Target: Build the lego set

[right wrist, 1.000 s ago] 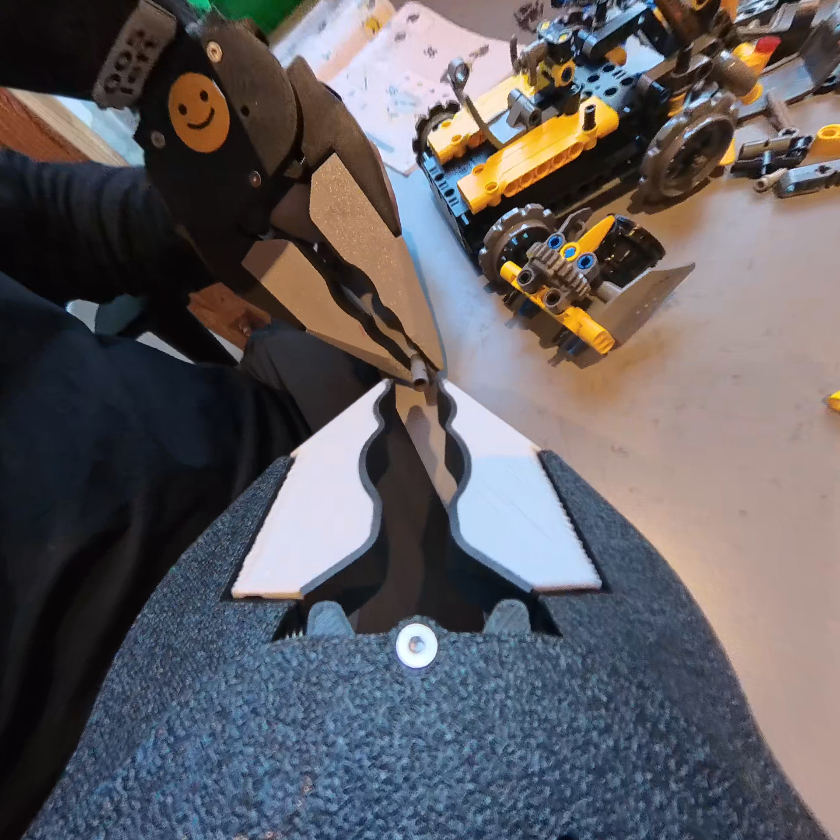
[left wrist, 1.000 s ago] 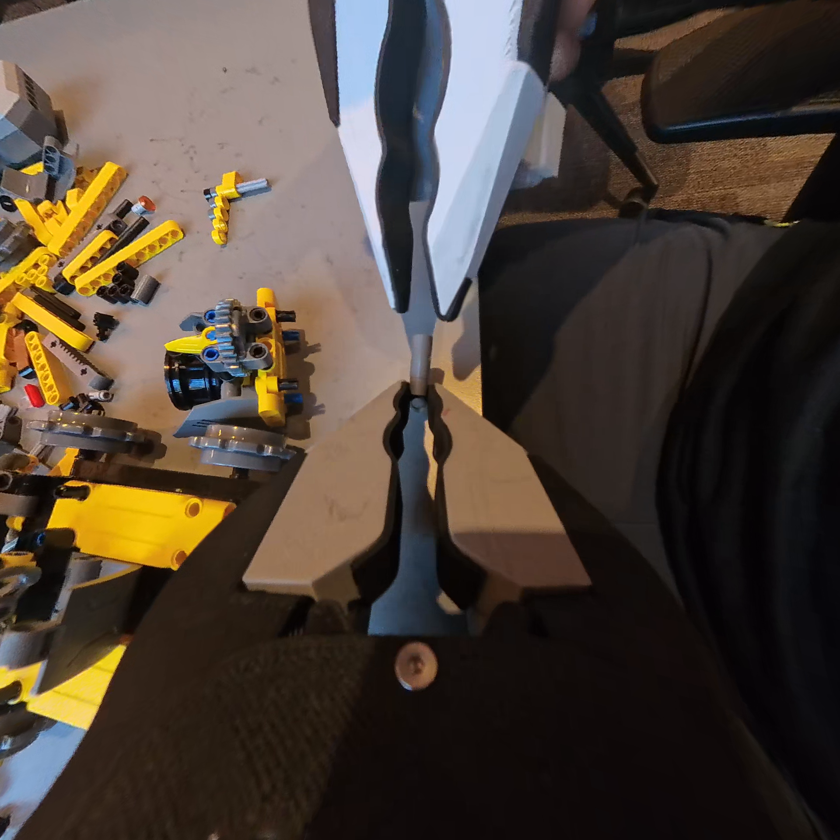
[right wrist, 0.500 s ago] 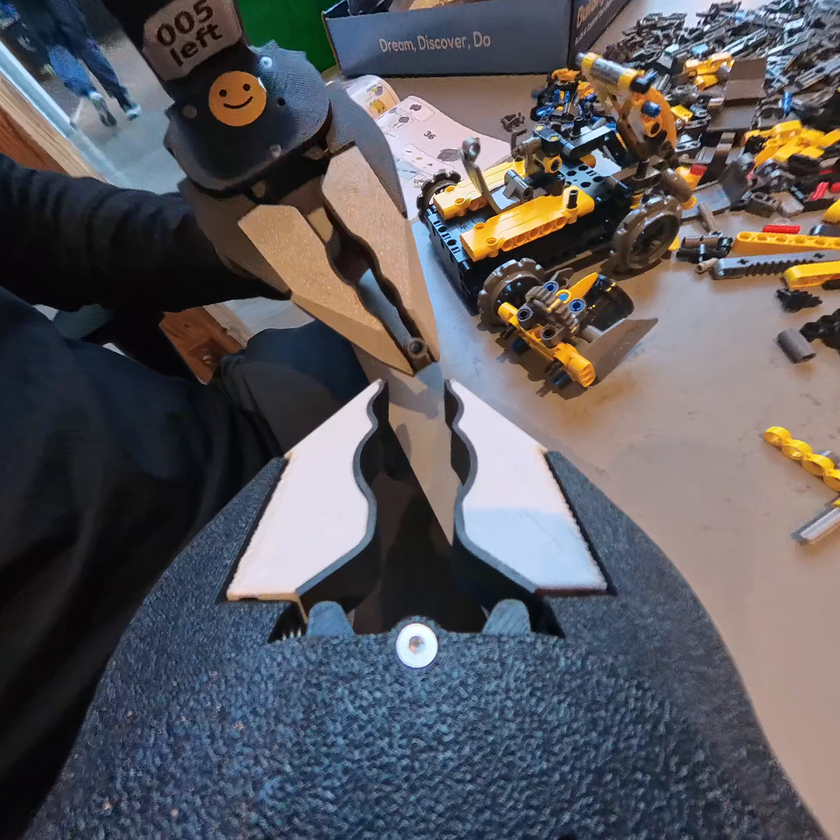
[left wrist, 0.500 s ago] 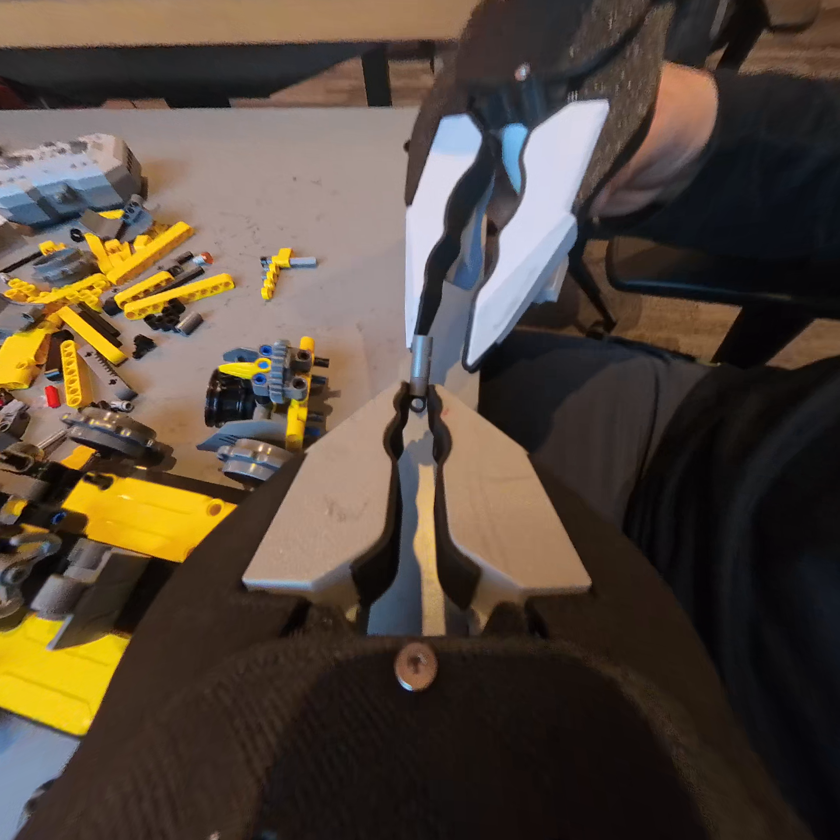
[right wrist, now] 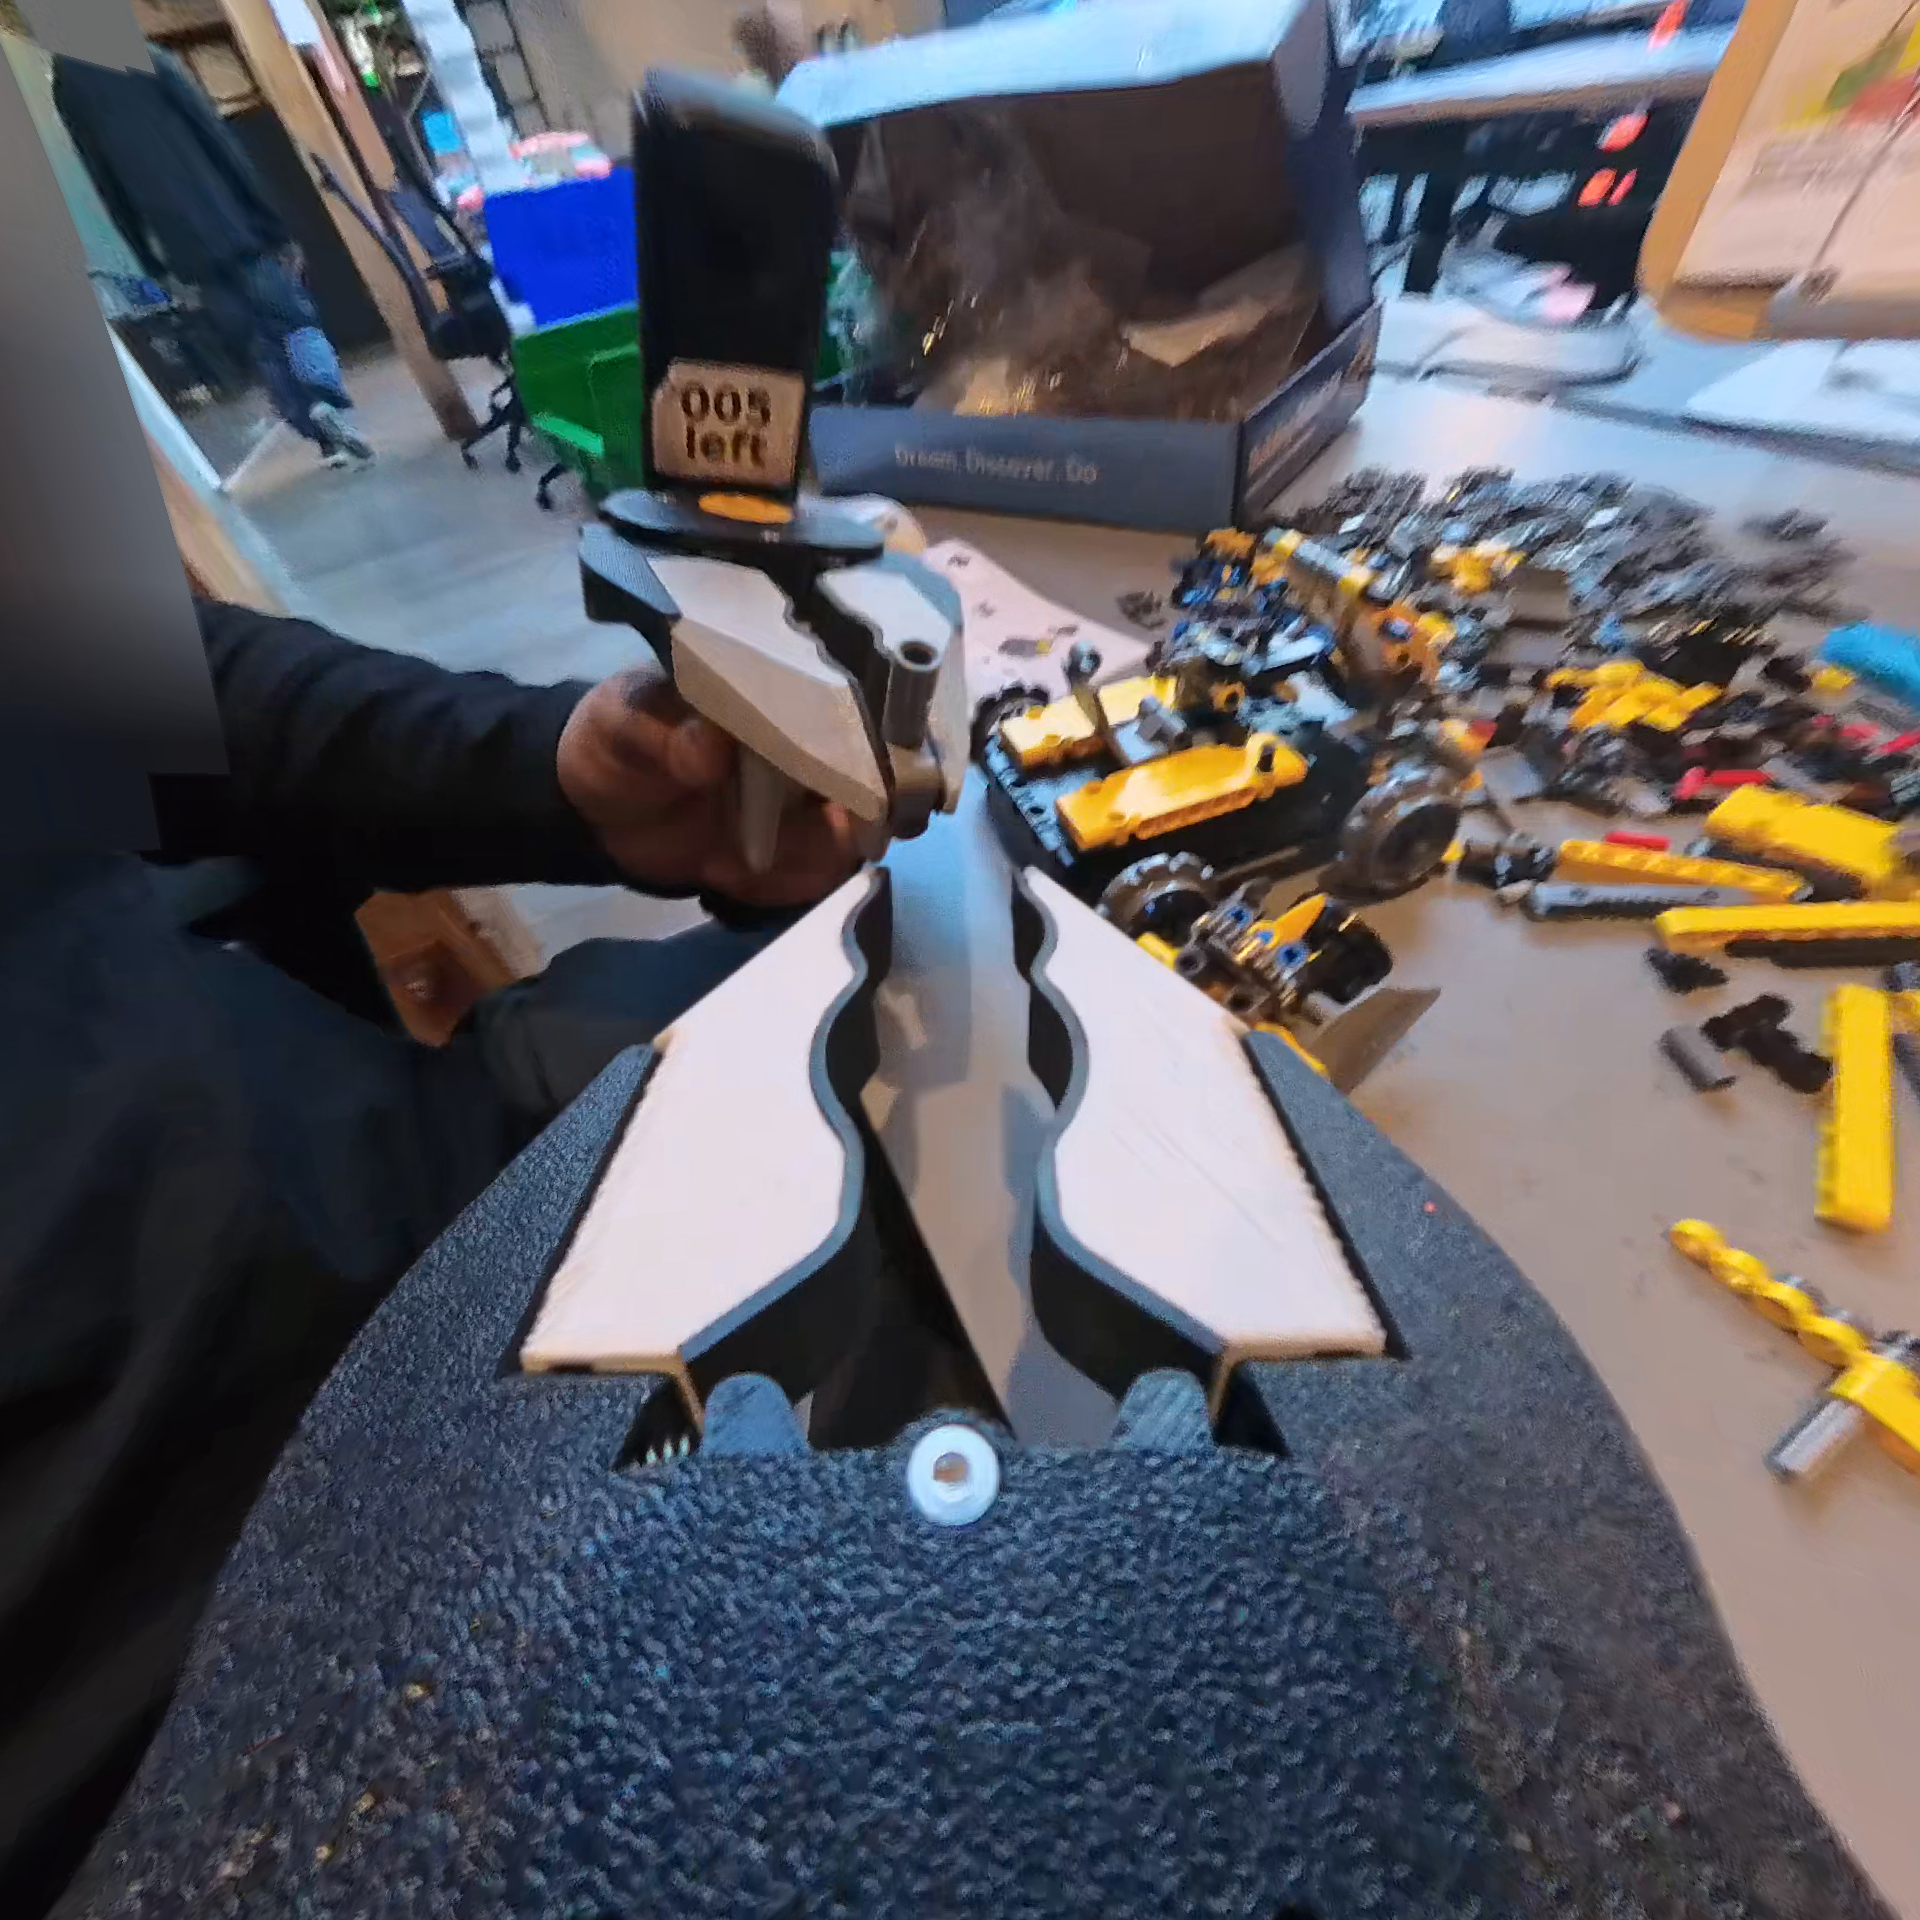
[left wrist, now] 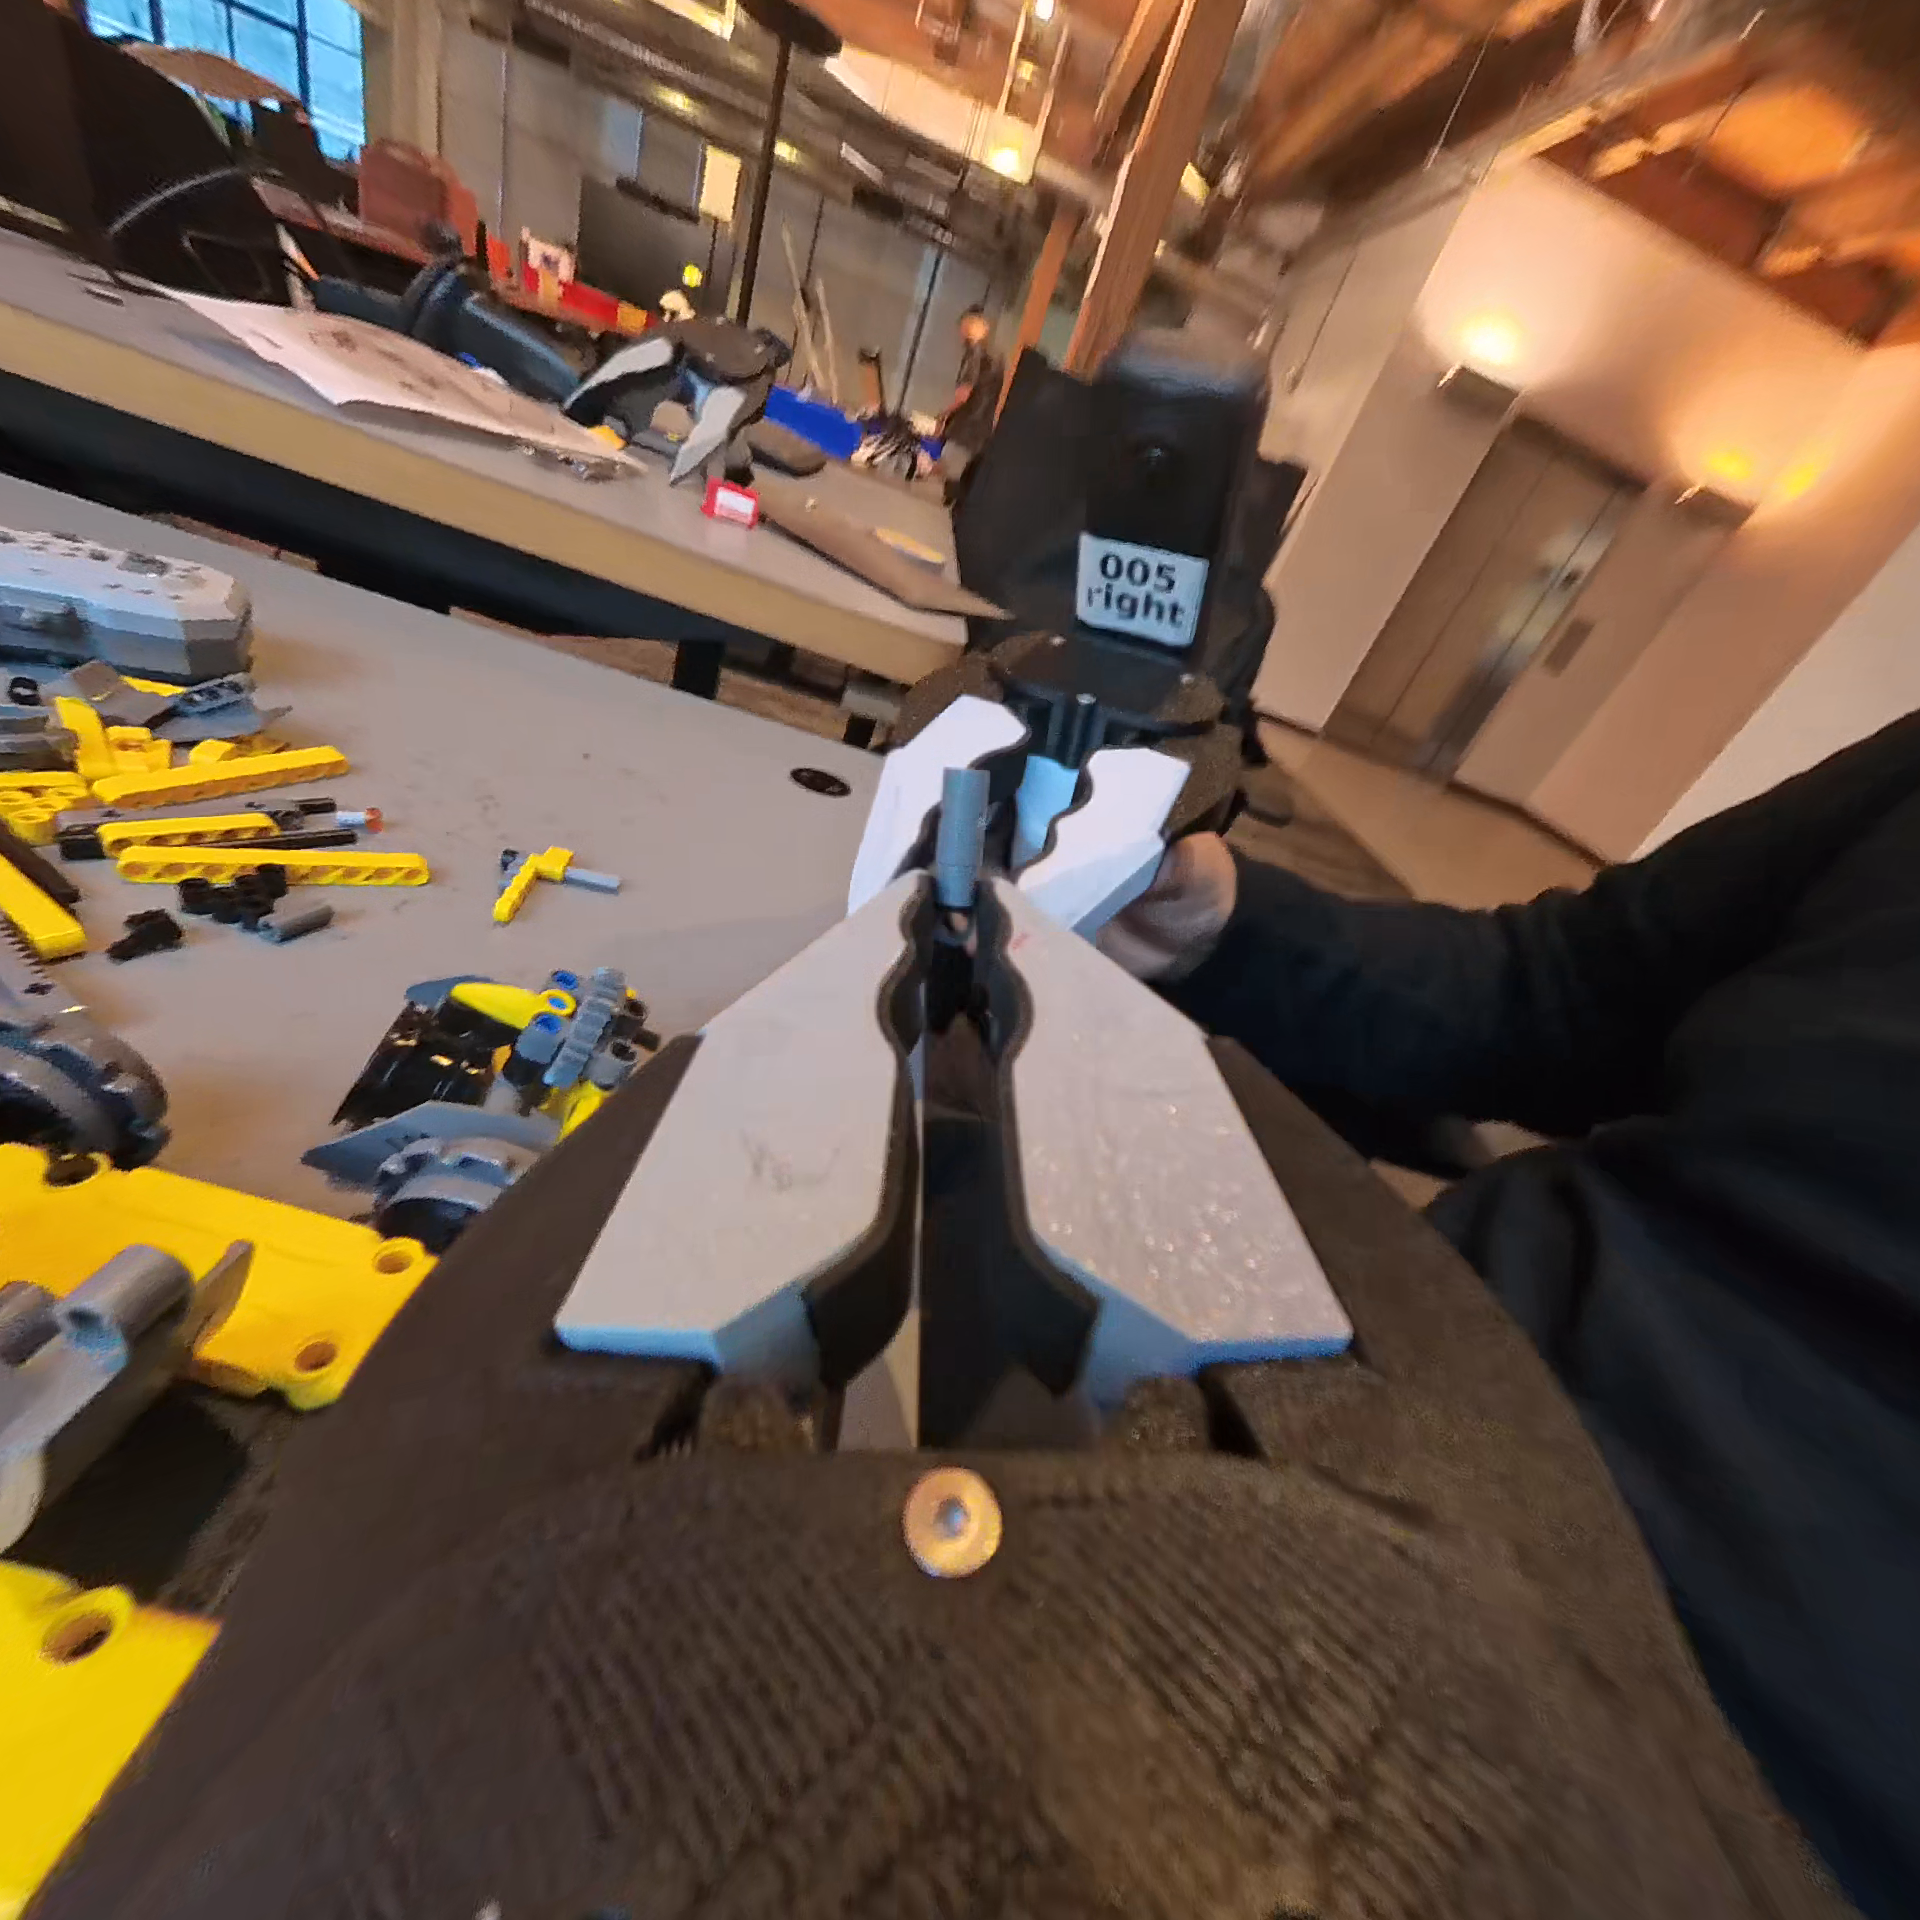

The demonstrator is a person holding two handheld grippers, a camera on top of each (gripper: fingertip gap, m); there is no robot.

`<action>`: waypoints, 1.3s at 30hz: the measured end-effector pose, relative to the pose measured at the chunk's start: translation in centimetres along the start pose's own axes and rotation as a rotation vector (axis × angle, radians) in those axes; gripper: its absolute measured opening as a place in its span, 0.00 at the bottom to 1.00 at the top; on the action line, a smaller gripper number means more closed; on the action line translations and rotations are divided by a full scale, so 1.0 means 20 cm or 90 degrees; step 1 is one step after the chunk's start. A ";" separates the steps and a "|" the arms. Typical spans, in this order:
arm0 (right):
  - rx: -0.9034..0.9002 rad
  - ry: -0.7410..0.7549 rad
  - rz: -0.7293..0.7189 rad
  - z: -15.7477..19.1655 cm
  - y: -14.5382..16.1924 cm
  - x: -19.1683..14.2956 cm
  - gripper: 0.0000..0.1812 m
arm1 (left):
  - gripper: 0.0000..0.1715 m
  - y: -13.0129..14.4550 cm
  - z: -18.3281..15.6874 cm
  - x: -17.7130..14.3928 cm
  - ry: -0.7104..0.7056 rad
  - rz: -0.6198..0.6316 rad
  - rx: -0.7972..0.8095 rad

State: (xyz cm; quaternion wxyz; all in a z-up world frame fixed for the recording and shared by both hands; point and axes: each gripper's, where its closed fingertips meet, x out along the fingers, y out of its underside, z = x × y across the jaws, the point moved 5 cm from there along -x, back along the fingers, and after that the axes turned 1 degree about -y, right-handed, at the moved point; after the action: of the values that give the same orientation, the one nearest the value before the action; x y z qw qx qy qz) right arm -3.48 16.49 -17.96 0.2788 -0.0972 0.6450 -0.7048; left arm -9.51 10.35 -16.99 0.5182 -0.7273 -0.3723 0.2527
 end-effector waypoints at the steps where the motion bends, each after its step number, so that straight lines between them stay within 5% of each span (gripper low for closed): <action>1: -0.021 0.015 -0.015 0.00 -0.02 -0.01 0.13 | 0.03 0.00 0.00 0.00 0.013 -0.010 -0.020; 11: -0.398 0.253 0.077 0.11 -0.11 -0.02 0.18 | 0.03 0.01 0.02 0.02 0.080 -0.057 -0.213; 16: -0.530 0.320 0.115 0.14 -0.09 0.02 0.11 | 0.03 0.01 0.04 0.02 0.107 -0.073 -0.316; 39: -0.588 0.362 0.096 0.14 -0.05 0.02 0.08 | 0.03 0.02 0.00 0.04 0.105 -0.023 -0.280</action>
State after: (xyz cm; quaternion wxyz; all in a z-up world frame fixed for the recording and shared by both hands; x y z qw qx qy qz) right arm -2.73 13.89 -16.60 0.0713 0.0316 0.9425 -0.3249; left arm -8.90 10.92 -17.43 0.3801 -0.8342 -0.3878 0.0963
